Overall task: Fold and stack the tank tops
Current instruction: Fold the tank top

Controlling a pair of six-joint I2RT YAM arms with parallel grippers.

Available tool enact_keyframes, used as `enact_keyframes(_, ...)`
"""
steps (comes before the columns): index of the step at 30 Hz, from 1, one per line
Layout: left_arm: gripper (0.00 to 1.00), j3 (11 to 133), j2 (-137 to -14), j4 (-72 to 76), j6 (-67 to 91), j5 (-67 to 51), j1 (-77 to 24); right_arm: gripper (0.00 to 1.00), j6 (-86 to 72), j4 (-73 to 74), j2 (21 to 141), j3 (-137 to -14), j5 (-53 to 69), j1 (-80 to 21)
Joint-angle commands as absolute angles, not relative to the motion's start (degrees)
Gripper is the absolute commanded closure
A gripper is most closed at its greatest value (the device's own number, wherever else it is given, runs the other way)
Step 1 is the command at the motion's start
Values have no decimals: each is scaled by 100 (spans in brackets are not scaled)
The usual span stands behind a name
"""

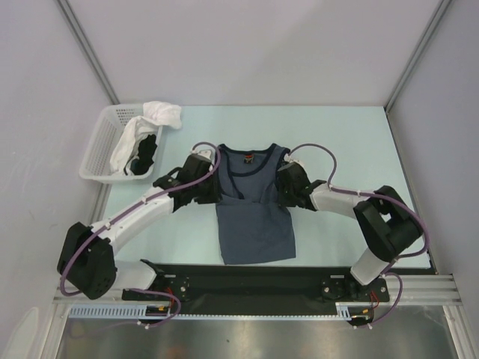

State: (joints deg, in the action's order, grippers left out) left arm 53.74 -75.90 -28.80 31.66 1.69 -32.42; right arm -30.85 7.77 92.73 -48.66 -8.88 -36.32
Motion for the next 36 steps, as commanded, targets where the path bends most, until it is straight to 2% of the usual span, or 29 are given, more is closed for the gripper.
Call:
enact_keyframes(1, 62, 4898, -7111, -2383, 3401, 44, -3199, 83, -3085, 335, 9510, -4939, -107, -3393)
enact_keyframes(3, 44, 4677, -6988, -2216, 3463, -130, -3199, 76, -3094, 343, 9527, -4948, -53, -3401)
enact_keyframes(4, 33, 4484, -6918, -2067, 3515, -201, -3199, 72, -3120, 421, 9519, -4940, -53, -3393)
enact_keyframes(6, 26, 4334, -6908, -1890, 3568, -333, -3199, 60, -3164, 439, 9362, -4861, -53, -3375)
enact_keyframes(7, 23, 4202, -6978, -1698, 3612, -377, -3199, 57, -3173, 413, 9282, -4747, -53, -3358)
enact_keyframes(11, 22, 4043, -7372, -1328, 3718, -404, -3199, 44, -3182, 475, 8992, -4535, -61, -3296)
enact_keyframes(14, 24, 4104, -7846, -1012, 3762, -351, -3191, 40, -3155, 519, 9052, -4535, -88, -3226)
enact_keyframes(18, 35, 4376, -8619, -826, 3788, -308, -3138, 54, -3199, 492, 9316, -4623, -53, -3182)
enact_keyframes(19, 44, 4455, -8744, -757, 3805, -299, -3068, 56, -3208, 475, 9369, -4640, -53, -3182)
enact_keyframes(22, 61, 4570, -9219, -607, 3867, -308, -2866, 63, -3287, 449, 9588, -4763, -61, -3155)
enact_keyframes(25, 74, 4797, -9623, -457, 3850, -413, -2629, 67, -3392, 404, 9852, -4965, 71, -3077)
enact_keyframes(30, 78, 5492, -10186, -570, 3736, -378, -2505, 69, -3463, 474, 10413, -5545, 9, -2857)
enact_keyframes(32, 79, 5817, -10422, -615, 3692, -299, -2487, 69, -3445, 518, 10546, -5853, 9, -2760)
enact_keyframes(34, 79, 5984, -10520, -659, 3665, -194, -2426, 64, -3393, 606, 10617, -6054, 9, -2716)
enact_keyframes(35, 78, 6003, -10486, -694, 3648, -176, -2400, 51, -3384, 667, 10582, -6064, 9, -2707)
enact_keyframes(36, 76, 5968, -10407, -747, 3595, -167, -2373, 45, -3366, 720, 10512, -6030, 17, -2724)
